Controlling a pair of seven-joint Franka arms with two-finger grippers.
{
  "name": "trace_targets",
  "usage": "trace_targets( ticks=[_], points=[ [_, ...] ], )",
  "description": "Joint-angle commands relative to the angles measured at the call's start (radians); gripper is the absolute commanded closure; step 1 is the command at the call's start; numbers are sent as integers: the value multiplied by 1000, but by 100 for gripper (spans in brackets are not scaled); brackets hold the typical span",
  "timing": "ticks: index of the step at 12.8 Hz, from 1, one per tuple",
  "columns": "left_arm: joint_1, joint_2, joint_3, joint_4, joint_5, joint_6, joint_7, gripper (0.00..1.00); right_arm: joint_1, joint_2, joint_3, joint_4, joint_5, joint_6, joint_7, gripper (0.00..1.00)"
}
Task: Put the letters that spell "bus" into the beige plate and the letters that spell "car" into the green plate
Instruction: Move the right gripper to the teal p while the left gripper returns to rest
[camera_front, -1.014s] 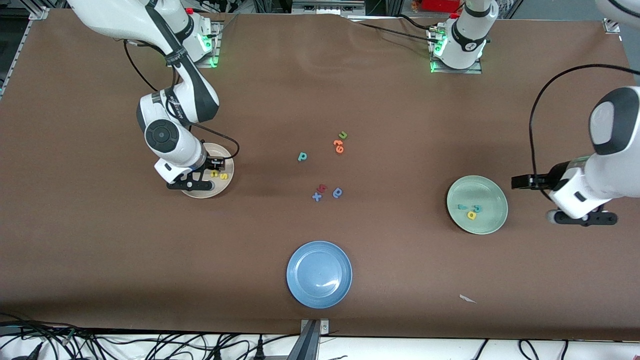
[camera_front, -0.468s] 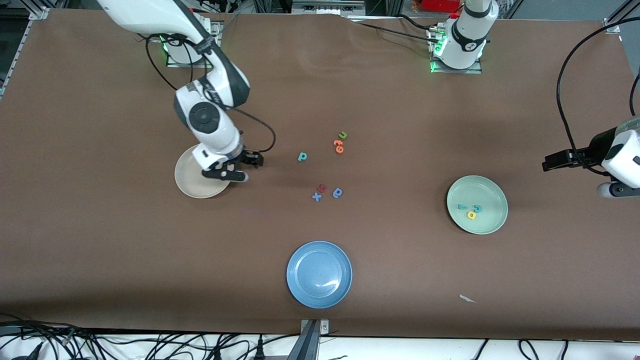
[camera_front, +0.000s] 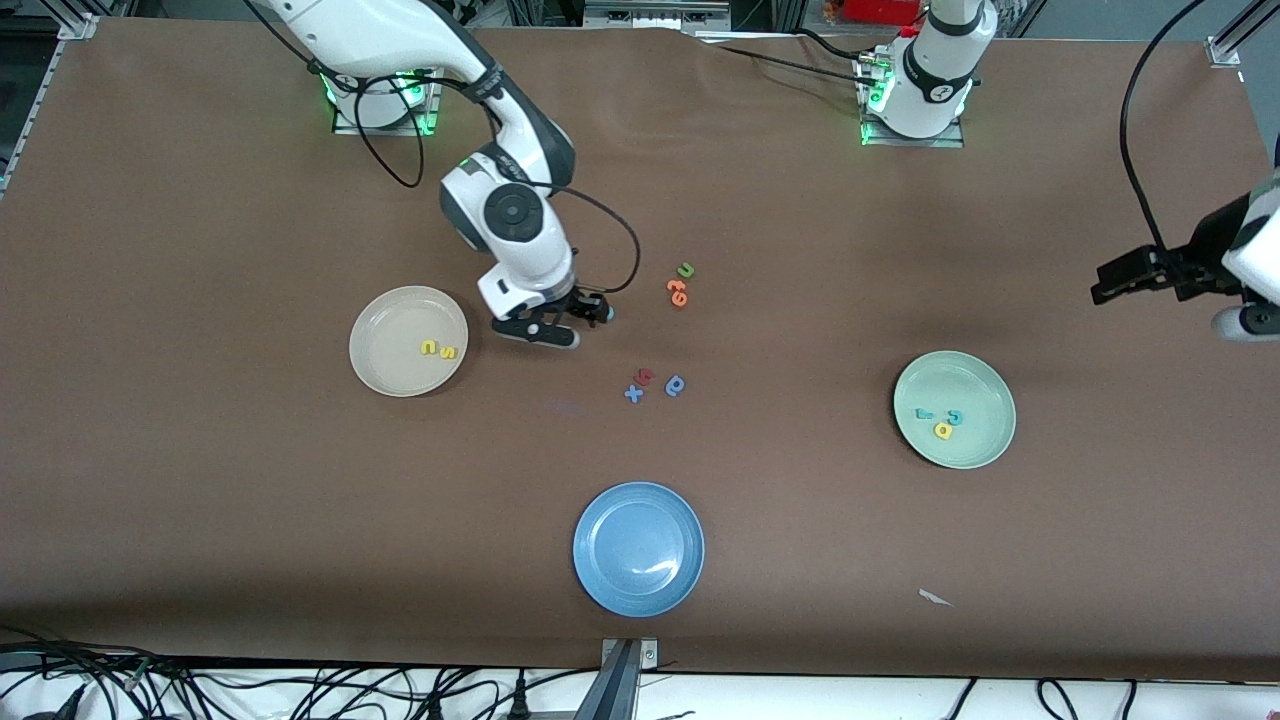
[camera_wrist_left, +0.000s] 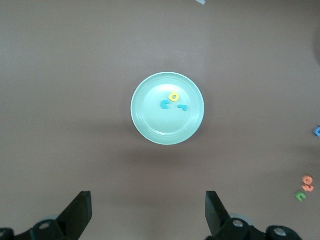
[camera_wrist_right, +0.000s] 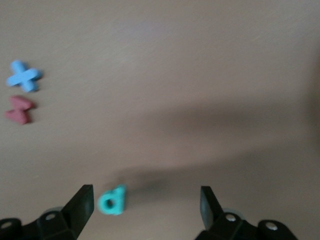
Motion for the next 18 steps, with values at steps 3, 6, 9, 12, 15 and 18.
trace_targets(
  ticks=[3,6,9,12,15,18],
  points=[
    [2,-74,-89,-31,-18,-60,-1,0,66,124,-4,133,-91,-6,149,6],
    [15,-73,-89,-29,-15,-57,10,0,72,138,-4,136,-137,-3,177,13],
    [25,-61,-71,-31,-8,-43,19,0,74,138,-4,133,-138,-3,177,22],
    [39,-64,-39,-38,-6,-42,71,0,72,136,-3,133,-137,-3,178,34],
    [39,-68,-19,-40,-4,-40,75,0,72,136,-1,130,-135,-3,180,41],
    [49,-61,-13,-38,-6,-49,81,0,72,130,11,125,-135,-4,198,59]
  ],
)
